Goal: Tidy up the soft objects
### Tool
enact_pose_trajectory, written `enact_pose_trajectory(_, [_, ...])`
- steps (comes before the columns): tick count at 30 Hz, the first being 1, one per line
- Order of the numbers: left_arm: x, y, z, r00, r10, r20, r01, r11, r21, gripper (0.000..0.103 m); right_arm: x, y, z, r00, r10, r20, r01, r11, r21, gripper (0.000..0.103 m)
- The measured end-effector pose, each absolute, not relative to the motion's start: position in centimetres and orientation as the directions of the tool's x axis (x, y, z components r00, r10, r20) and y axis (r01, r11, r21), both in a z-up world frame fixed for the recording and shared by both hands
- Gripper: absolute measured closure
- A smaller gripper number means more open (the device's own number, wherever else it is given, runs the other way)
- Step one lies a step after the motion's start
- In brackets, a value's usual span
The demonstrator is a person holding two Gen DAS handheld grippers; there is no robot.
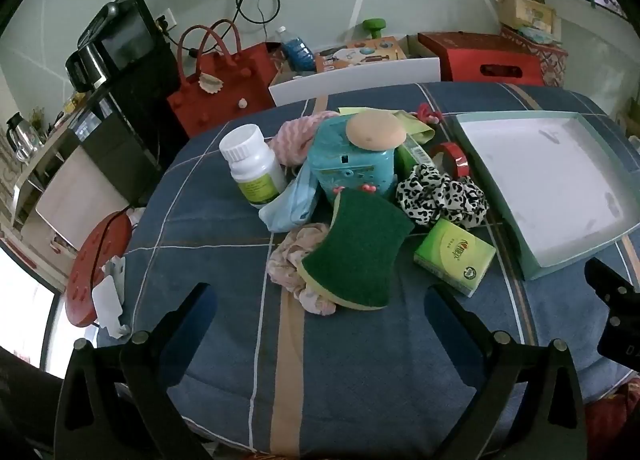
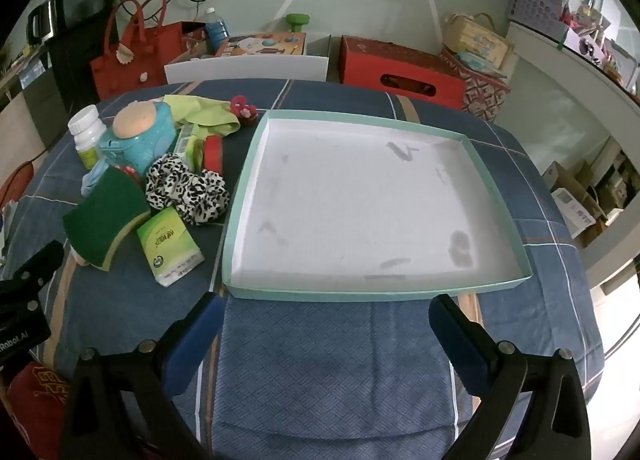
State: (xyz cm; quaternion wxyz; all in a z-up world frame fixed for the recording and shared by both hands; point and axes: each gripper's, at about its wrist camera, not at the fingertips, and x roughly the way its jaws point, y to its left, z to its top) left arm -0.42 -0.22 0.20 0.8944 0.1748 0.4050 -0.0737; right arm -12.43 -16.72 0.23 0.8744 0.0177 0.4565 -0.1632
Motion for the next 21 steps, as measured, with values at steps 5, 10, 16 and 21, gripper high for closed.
enact_pose_trajectory(5, [-0.41,-0.25,0.24,0.661,0.013,-0.750,0.270,0.929,0.254,0.000,-12.42,-16.74,0.24,0.530,-0.270,-0.804,0.301,0.946,-0.119,0.000])
enact_pose_trajectory(10, [-0.34,-0.07,0.23,0.662,0.020,-0.749,0.259,0.932,0.254,0.000,-12.47,-16.76,0.24,0.531,-0.270,-0.803,0.300,0.946,-0.120,0.000])
enact_pose_trajectory(16, [-0.34,-0.09,0.20,0.663,0.022,-0.748,0.258,0.931,0.257,0.000,-12.40,-16.72,0.30,0.531,-0.272,-0.803,0.300,0.946,-0.122,0.000])
enact_pose_trajectory(21, [-0.35,-0.09,0.17,0.663,0.023,-0.749,0.258,0.931,0.257,0.000,-12.41,-16.74,0.29,0.531,-0.272,-0.802,0.299,0.946,-0.123,0.000])
